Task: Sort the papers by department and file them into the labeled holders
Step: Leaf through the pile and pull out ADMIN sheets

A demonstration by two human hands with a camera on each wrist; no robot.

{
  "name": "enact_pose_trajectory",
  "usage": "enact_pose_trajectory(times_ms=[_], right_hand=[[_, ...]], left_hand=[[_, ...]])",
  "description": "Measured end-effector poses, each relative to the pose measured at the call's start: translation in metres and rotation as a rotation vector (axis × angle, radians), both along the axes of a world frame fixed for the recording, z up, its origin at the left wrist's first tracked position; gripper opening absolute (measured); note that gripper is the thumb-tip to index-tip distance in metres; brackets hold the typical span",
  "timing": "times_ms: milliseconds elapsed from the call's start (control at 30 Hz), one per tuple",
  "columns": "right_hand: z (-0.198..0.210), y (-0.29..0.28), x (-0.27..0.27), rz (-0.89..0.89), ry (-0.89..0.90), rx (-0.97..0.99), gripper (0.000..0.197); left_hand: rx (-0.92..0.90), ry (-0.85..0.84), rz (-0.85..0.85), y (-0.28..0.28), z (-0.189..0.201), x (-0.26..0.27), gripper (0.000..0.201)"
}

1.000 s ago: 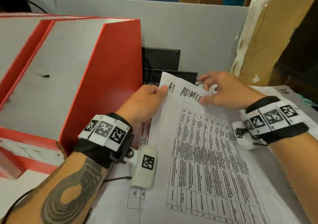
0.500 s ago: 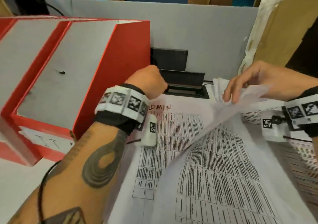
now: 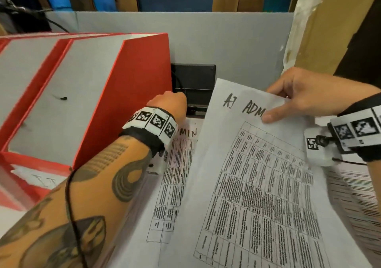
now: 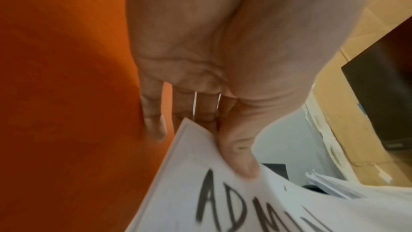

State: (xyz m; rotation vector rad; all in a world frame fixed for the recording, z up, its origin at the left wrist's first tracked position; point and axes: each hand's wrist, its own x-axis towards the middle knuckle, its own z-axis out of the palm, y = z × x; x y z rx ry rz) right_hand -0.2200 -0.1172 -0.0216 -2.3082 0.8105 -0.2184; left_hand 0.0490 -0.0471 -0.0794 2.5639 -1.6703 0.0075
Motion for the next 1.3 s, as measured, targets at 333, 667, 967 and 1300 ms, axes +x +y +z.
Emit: enact_pose_trajectory(times_ms=[333,667,967,1300], right_hand=[[-0.037,-0.006,0.042,-0.049,0.278,-0.341,0.015],[-0.061,-0.017,0.049,0.006,0.052,-0.226,0.024],[-0.061,-0.015,0.05,-0.038,0.01,-0.224,0.012],[-0.045,-0.029,0.027,-0.232,-0.052,-0.263,0.015]], left_hand=[[-0.33,-0.138,-0.031,0.027,0.007,-0.011,0.02],[-0.377,0.325,-0.106,0.03,0.004,-0.007,0.019],[-0.65,0.605,-0.112,0.029,-0.002,-0.001,0.016],[-0.334,0.683,-0.261,0.054,-0.005,0.003,0.058]])
